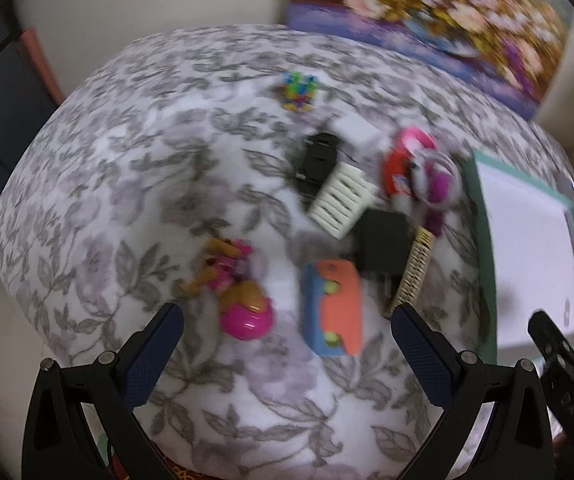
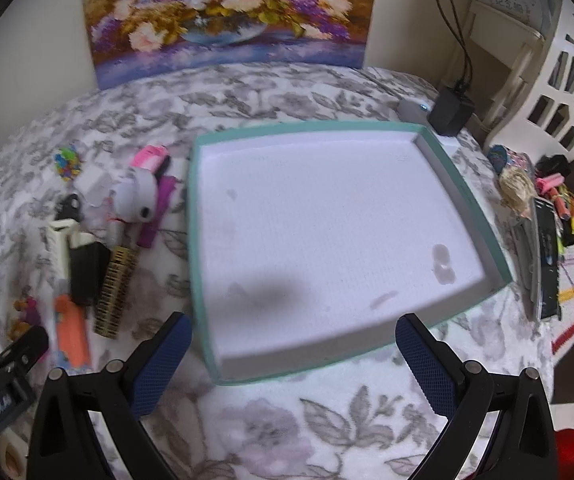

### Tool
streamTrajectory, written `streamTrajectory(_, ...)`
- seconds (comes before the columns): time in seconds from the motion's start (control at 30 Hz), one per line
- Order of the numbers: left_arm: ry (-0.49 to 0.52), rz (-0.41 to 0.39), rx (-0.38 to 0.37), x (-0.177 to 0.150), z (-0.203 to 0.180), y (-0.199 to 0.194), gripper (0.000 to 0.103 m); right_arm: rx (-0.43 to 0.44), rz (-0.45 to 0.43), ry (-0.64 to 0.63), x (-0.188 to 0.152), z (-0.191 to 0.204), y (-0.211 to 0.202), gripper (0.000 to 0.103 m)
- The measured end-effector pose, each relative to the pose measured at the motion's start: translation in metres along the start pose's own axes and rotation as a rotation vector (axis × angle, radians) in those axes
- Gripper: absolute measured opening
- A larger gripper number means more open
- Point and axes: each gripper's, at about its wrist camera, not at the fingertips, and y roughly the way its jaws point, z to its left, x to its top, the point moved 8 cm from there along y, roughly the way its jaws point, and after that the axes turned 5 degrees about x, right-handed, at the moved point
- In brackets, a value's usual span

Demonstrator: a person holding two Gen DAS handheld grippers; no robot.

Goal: Organize rigid objects
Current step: 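Lower the left tool onto the pink toy dog while the right tool approaches the orange toy gun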

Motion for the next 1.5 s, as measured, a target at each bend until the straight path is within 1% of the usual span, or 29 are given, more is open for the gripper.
streamTrajectory(0.1, -0.039, 0.011, 0.006, 0.001, 0.013, 0.006, 0.103, 0.045, -0.019, -0.048, 0.003, 0.021, -0.002, 0.103)
streamTrajectory(0.17, -0.052, 0.030, -0.006, 0.001, 0.015, 0.011, 0.103, 0.072, -0.012, -0.071, 0.003, 0.034, 0.000, 0.103)
streamTrajectory(0.3, -0.034, 0.060, -0.019, 0.000, 0.008, 0.020, 0.102, 0.137, 0.009, -0.086, 0.006, 0.056, 0.006, 0.103)
streamTrajectory(0.4, -0.014, 0.087, -0.017, -0.001, 0.001, 0.029, 0.100, 0.134, 0.013, -0.088, 0.009, 0.063, 0.012, 0.103)
streamTrajectory(0.53, -0.004, 0.130, -0.035, -0.004, -0.006, 0.043, 0.097, 0.135, 0.027, -0.070, 0.013, 0.064, 0.019, 0.103)
streamTrajectory(0.6, 0.018, 0.144, -0.045, -0.006, -0.013, 0.047, 0.097, 0.131, 0.030, -0.057, 0.016, 0.063, 0.022, 0.103)
streamTrajectory(0.67, 0.049, 0.139, -0.021, -0.006, -0.018, 0.048, 0.095, 0.141, 0.044, -0.042, 0.018, 0.063, 0.028, 0.103)
streamTrajectory(0.73, 0.070, 0.131, 0.000, -0.005, -0.021, 0.049, 0.088, 0.149, 0.049, -0.033, 0.020, 0.065, 0.030, 0.103)
streamTrajectory(0.83, 0.082, 0.128, -0.014, -0.004, -0.028, 0.049, 0.082, 0.147, 0.051, -0.039, 0.022, 0.068, 0.033, 0.103)
streamTrajectory(0.9, 0.094, 0.116, -0.008, -0.002, -0.031, 0.048, 0.078, 0.153, 0.051, -0.041, 0.023, 0.071, 0.034, 0.103)
streamTrajectory(1.03, 0.117, 0.103, 0.010, 0.001, -0.037, 0.045, 0.078, 0.165, 0.050, -0.043, 0.025, 0.076, 0.036, 0.103)
streamTrajectory(1.2, 0.138, 0.098, 0.008, 0.008, -0.041, 0.045, 0.078, 0.175, 0.059, -0.042, 0.026, 0.080, 0.040, 0.103)
streamTrajectory(1.33, 0.095, 0.110, -0.038, 0.005, -0.032, 0.043, 0.076, 0.176, 0.065, -0.041, 0.026, 0.081, 0.042, 0.103)
streamTrajectory(1.37, 0.082, 0.109, -0.050, 0.006, -0.027, 0.045, 0.073, 0.179, 0.066, -0.043, 0.025, 0.081, 0.041, 0.103)
streamTrajectory(1.4, 0.070, 0.104, -0.042, 0.008, -0.023, 0.044, 0.059, 0.182, 0.066, -0.044, 0.025, 0.081, 0.041, 0.103)
streamTrajectory(1.47, 0.066, 0.094, 0.004, 0.010, -0.012, 0.045, 0.040, 0.192, 0.064, -0.045, 0.025, 0.083, 0.040, 0.103)
streamTrajectory(1.5, 0.060, 0.103, 0.003, 0.009, -0.009, 0.047, 0.041, 0.201, 0.063, -0.043, 0.025, 0.084, 0.040, 0.103)
